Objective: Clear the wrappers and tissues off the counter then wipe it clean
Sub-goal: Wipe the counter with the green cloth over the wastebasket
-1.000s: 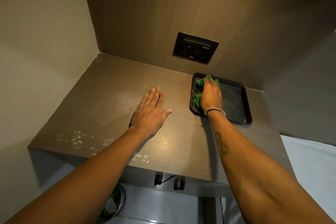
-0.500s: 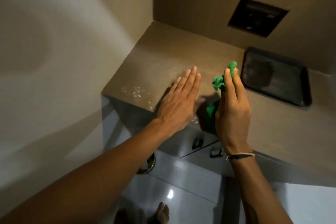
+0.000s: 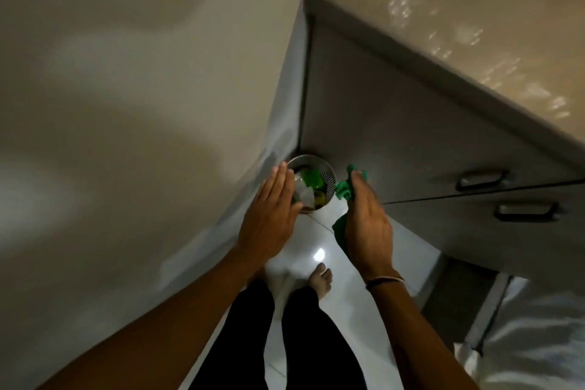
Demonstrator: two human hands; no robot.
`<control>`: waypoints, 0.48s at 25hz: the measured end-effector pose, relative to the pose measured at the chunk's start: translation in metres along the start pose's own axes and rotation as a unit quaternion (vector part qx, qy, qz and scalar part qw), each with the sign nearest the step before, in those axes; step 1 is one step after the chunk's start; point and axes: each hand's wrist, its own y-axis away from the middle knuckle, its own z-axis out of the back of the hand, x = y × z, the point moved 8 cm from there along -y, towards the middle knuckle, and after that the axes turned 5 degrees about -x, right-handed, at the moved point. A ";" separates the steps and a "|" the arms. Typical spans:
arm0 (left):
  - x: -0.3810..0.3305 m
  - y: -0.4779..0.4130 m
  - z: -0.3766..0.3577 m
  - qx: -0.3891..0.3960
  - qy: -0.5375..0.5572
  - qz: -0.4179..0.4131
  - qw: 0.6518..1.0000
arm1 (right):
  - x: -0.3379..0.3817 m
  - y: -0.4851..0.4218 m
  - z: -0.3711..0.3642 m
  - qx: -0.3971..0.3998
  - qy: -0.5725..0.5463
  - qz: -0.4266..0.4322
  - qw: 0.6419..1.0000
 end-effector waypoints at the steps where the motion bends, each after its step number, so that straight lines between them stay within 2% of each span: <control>1: 0.019 -0.003 -0.033 0.020 0.037 0.040 0.998 | -0.018 -0.002 -0.032 0.029 0.000 -0.020 0.999; 4: 0.070 -0.022 -0.140 0.080 0.170 0.187 0.964 | -0.067 -0.013 -0.114 0.080 0.007 -0.042 0.996; 7: 0.107 -0.049 -0.241 0.123 0.270 0.317 0.901 | -0.107 -0.032 -0.173 0.039 -0.012 -0.025 0.999; 9: 0.123 -0.064 -0.289 0.114 0.322 0.372 0.863 | -0.125 -0.044 -0.203 0.023 -0.023 -0.025 0.999; 12: 0.139 -0.075 -0.340 0.045 0.406 0.429 0.805 | -0.151 -0.054 -0.247 0.028 -0.034 -0.012 0.999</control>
